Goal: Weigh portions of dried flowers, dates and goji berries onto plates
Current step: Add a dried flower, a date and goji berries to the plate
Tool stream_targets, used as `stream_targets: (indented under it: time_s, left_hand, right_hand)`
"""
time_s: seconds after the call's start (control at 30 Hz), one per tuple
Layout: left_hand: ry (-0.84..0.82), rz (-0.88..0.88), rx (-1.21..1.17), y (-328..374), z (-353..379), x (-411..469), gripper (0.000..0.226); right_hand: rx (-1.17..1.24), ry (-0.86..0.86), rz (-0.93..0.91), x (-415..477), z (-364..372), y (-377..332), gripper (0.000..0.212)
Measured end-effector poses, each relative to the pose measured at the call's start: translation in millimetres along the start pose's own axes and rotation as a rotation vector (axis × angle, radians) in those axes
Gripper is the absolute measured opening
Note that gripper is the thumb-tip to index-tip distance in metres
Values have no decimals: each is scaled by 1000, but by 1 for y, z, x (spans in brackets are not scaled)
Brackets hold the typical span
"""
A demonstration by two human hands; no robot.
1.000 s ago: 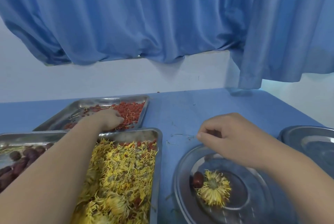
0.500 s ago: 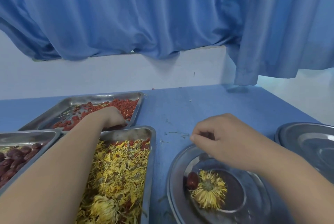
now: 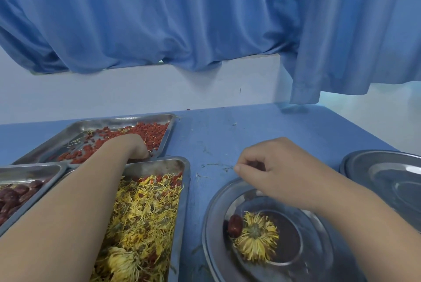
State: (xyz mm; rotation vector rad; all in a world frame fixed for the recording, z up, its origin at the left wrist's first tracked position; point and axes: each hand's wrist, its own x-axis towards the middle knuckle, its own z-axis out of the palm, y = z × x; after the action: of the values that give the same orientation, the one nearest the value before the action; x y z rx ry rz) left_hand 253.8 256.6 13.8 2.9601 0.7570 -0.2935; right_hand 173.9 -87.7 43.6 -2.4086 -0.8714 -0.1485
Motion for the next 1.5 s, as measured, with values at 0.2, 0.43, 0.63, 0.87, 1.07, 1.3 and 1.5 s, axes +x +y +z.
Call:
stream_targets:
  time_s: [0.2, 0.43, 0.63, 0.87, 1.07, 1.3, 1.5]
  left_hand:
    - [-30, 84, -148, 9, -5, -3, 30]
    - [15, -17, 0, 2, 2, 5, 45]
    - [2, 24, -23, -6, 4, 7, 43]
    - [-50, 157, -230, -10, 5, 9, 23]
    - [-113, 211, -323, -6, -2, 8, 25]
    - [-51, 159, -168, -2, -2, 10, 13]
    - [-13, 142, -31, 3, -2, 5, 23]
  right_hand:
    - [-5, 3, 8, 0, 0, 0, 27]
    - [4, 12, 13, 1, -1, 3, 30]
    - [-26, 13, 6, 2, 1, 6, 30]
    - [-41, 23, -13, 2, 3, 8, 28]
    - [-50, 10, -8, 3, 5, 9, 29]
    - [-45, 27, -12, 3, 3, 13, 29]
    - [-44, 34, -9, 3, 2, 15, 28]
